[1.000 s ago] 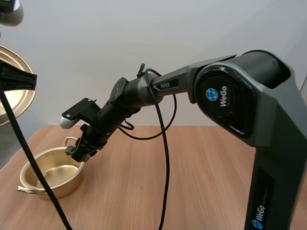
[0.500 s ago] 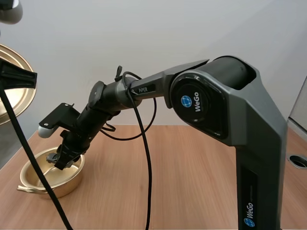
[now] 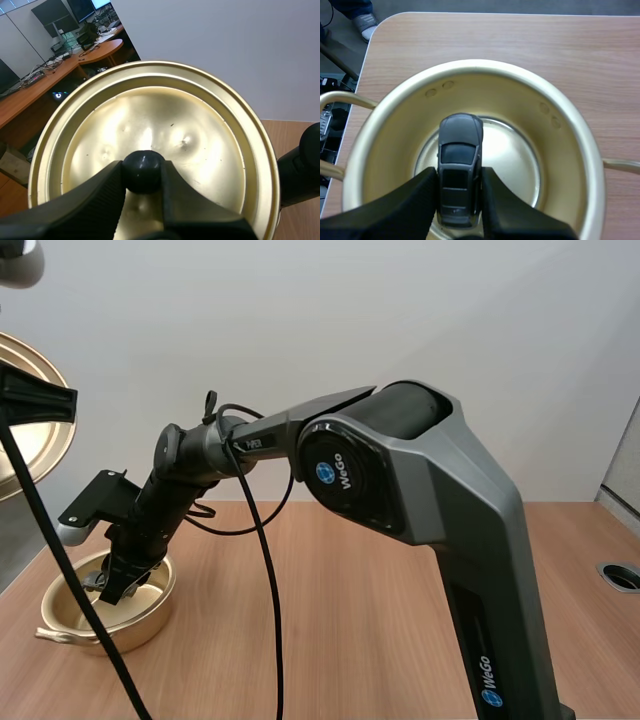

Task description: Open the pot, put the car inside, and close it

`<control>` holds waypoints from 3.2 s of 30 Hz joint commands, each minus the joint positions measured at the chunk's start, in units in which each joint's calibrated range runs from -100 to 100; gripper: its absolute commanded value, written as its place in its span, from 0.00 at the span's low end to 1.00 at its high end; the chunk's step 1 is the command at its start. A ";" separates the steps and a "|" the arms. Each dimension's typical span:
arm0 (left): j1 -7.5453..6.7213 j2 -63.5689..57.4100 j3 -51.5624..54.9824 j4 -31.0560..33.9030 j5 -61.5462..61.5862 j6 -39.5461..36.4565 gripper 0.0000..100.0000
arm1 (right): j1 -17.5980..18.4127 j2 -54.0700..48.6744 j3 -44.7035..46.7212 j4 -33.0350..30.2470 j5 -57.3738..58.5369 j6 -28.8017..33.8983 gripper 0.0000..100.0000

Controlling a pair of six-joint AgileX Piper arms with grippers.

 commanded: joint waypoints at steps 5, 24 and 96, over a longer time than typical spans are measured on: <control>0.02 -0.04 -0.04 -0.07 0.00 0.07 0.00 | 0.06 0.62 -0.92 0.03 -3.30 0.85 0.00; 0.02 -0.04 -0.04 -0.07 0.00 0.07 0.00 | 0.45 -0.22 -1.23 -5.92 -7.79 5.48 1.00; 0.02 35.22 34.04 -6.23 -46.28 -2.53 0.00 | -29.96 -53.70 10.54 -3.53 16.07 24.13 0.00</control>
